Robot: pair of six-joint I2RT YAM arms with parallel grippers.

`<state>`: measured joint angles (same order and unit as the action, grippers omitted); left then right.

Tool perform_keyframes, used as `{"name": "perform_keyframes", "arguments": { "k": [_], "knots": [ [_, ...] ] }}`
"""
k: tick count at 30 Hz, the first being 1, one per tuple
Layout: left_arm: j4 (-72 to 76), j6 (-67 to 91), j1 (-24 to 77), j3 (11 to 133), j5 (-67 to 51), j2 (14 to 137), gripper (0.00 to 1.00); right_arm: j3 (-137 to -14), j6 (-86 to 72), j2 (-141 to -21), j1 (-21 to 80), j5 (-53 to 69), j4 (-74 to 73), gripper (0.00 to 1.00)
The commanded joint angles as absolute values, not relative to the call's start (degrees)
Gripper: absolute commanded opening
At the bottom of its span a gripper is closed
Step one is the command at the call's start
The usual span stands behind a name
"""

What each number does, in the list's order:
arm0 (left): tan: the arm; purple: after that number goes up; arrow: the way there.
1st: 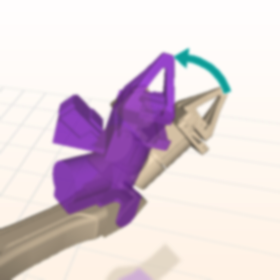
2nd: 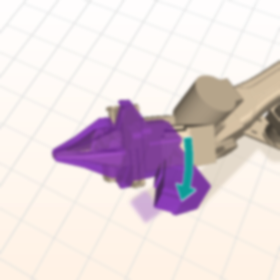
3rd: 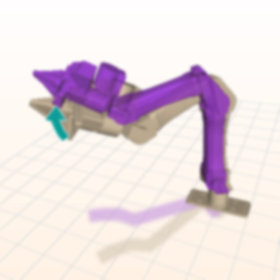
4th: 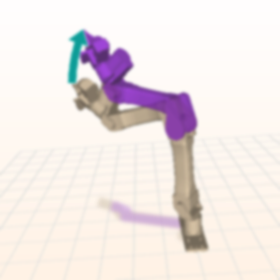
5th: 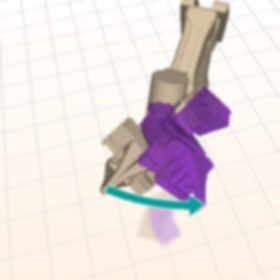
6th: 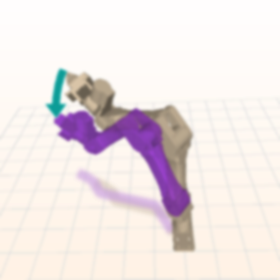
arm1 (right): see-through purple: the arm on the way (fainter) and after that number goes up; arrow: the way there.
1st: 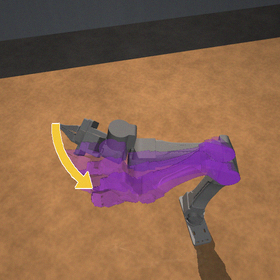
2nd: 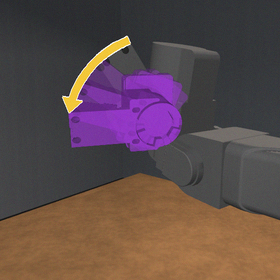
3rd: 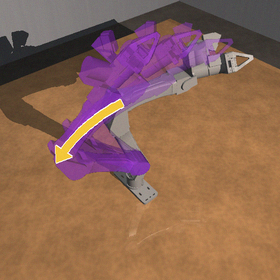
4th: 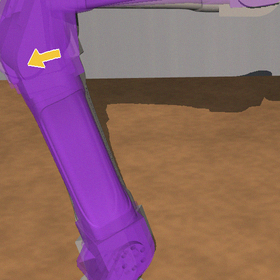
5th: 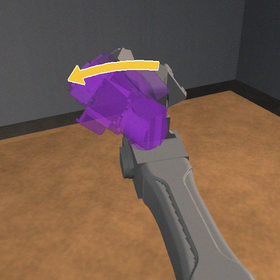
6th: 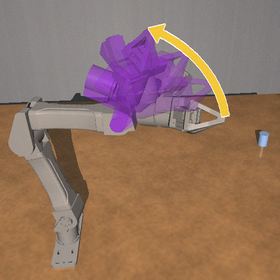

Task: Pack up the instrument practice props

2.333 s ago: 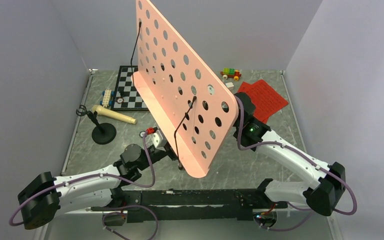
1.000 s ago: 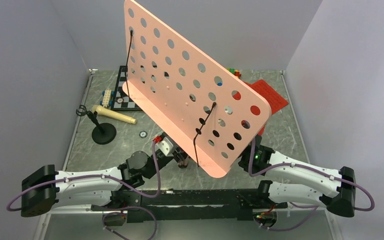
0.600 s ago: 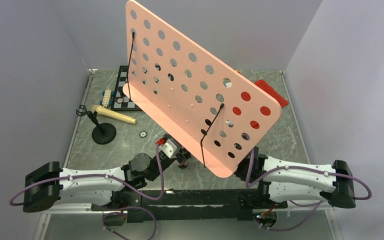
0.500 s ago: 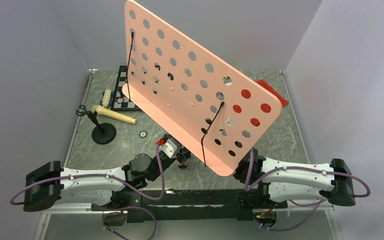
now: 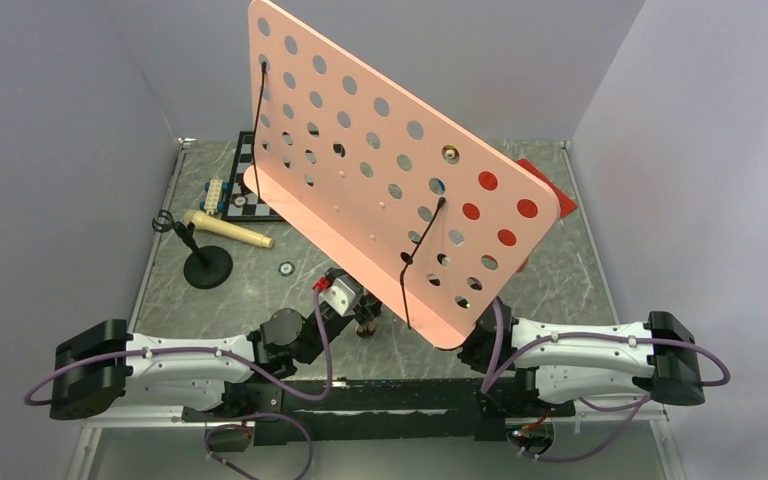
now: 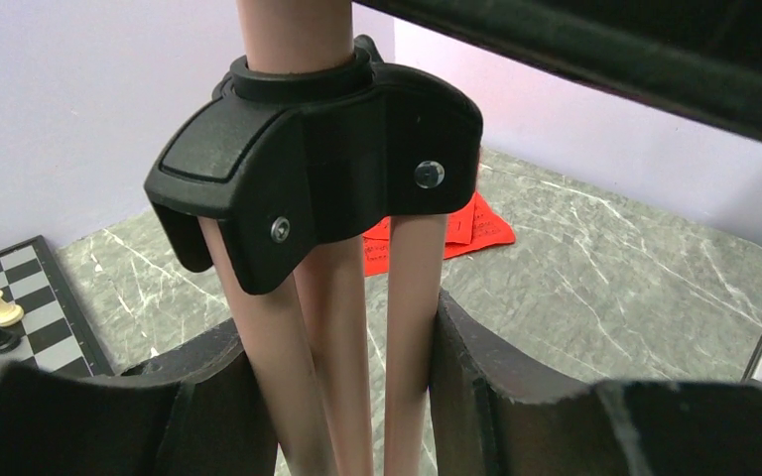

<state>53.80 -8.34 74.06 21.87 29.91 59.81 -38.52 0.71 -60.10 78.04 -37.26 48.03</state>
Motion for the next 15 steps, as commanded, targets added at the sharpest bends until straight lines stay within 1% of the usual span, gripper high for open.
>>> {"name": "perform_keyframes", "arguments": {
  "k": [1,2,3,4,8,10,15],
  "knots": [
    [56.12,-16.12,74.0,24.3,31.27,60.45,0.0,-40.44,5.13,-61.18,77.9,-36.1,52.85,0.45],
    [56.2,-15.97,74.07,24.25,31.02,60.47,0.0,-40.24,5.32,-61.21,77.63,-35.37,53.28,0.4],
    [56.17,-15.82,74.09,24.19,30.74,60.57,0.0,-39.91,5.48,-60.99,77.27,-34.37,53.69,0.3],
    [56.16,-15.7,74.17,24.13,30.56,60.56,0.0,-39.67,5.53,-60.86,76.84,-33.32,53.78,0.24],
    [56.48,-15.36,74.24,23.74,30.14,60.23,0.0,-39.13,4.96,-59.54,74.54,-28.76,51.94,0.09],
    [56.51,-15.0,74.26,23.48,29.26,59.97,0.0,-39.22,4.92,-58.78,73.1,-24.42,50.24,0.01],
    [55.9,-13.93,74.26,23.11,27.92,59.26,0.0,-40.36,4.56,-57.09,69.4,-17.15,43.84,0.0]
  ]
}}
